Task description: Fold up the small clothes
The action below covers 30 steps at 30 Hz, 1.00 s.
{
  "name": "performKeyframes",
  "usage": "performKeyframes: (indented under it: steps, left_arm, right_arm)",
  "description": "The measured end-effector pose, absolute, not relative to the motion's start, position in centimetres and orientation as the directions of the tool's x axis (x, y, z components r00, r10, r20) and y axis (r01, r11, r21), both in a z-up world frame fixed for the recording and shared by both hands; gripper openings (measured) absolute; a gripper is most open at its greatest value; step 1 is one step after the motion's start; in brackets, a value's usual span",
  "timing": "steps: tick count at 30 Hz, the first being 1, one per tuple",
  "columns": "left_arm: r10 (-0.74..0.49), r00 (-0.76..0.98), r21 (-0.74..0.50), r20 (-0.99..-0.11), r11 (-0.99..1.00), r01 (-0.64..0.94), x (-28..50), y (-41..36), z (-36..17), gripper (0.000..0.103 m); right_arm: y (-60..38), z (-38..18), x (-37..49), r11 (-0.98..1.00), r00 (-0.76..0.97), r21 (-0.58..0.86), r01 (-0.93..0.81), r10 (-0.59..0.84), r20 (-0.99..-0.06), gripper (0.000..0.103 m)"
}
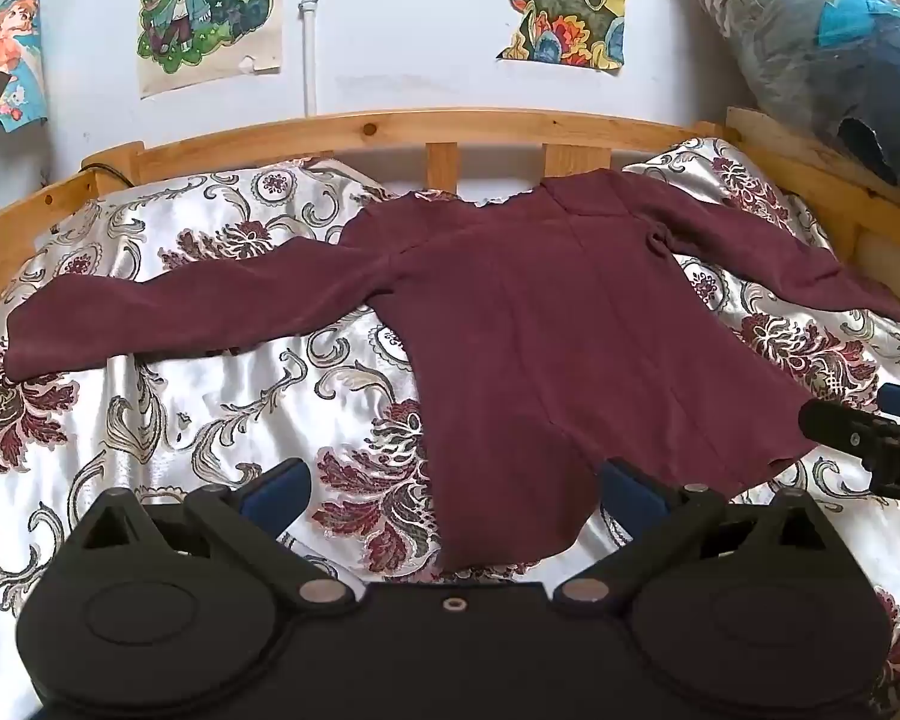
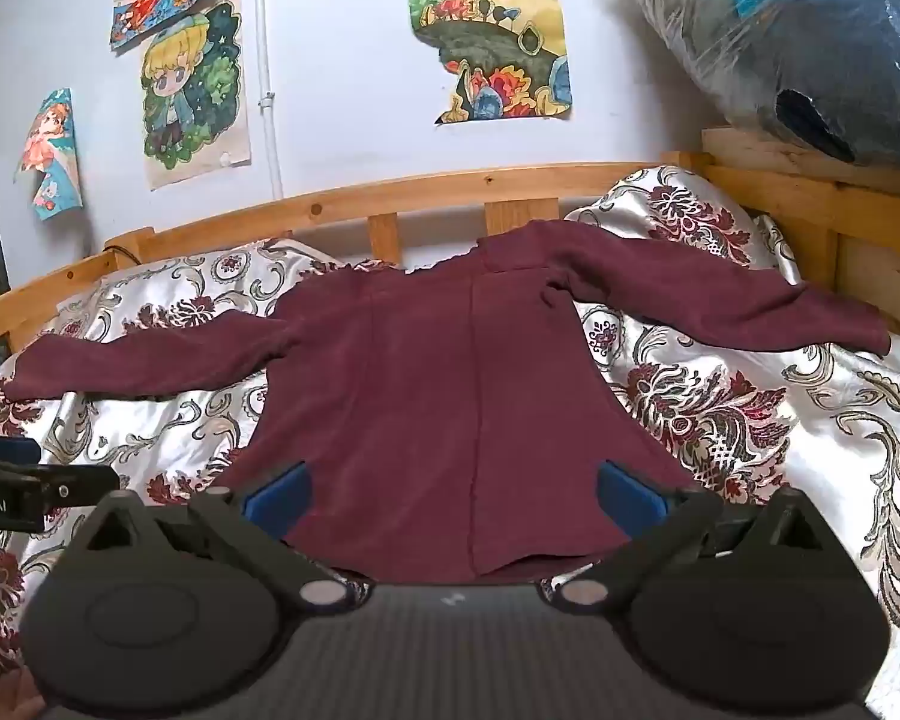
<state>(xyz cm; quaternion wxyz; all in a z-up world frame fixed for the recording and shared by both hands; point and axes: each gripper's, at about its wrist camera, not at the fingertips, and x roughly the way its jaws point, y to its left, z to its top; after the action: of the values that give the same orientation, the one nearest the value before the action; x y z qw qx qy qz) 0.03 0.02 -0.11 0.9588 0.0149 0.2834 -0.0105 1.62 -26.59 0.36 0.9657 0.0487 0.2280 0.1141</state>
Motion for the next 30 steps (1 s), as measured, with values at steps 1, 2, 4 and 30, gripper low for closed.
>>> performKeyframes:
  steps: [1, 2, 4, 30]
  left_arm:
    - [-0.012, 0.840, 0.022, -0.542, 0.999, 0.028, 0.00, 0.00, -0.11, 0.102]
    - [-0.013, 0.841, 0.022, -0.541, 0.999, 0.029, 0.01, 0.01, -0.13, 0.102]
    - [-0.014, 0.841, 0.024, -0.542, 0.999, 0.032, -0.01, -0.03, -0.16, 0.102]
    - [-0.018, 0.840, 0.024, -0.542, 0.999, 0.037, -0.02, -0.13, 0.05, 0.102]
  right_arm:
    - [-26.51, 0.33, 1.61, 0.970, 0.870, 0.143, -0.199, 0.242, -0.429, 0.103]
    - [-26.50, 0.31, 1.66, 0.969, 0.870, 0.141, -0.201, 0.242, -0.429, 0.103]
    - [-26.42, 0.39, 1.53, 0.970, 0.870, 0.135, -0.204, 0.243, -0.429, 0.103]
    - [-26.50, 0.41, 1.56, 0.970, 0.871, 0.138, -0.198, 0.239, -0.429, 0.103]
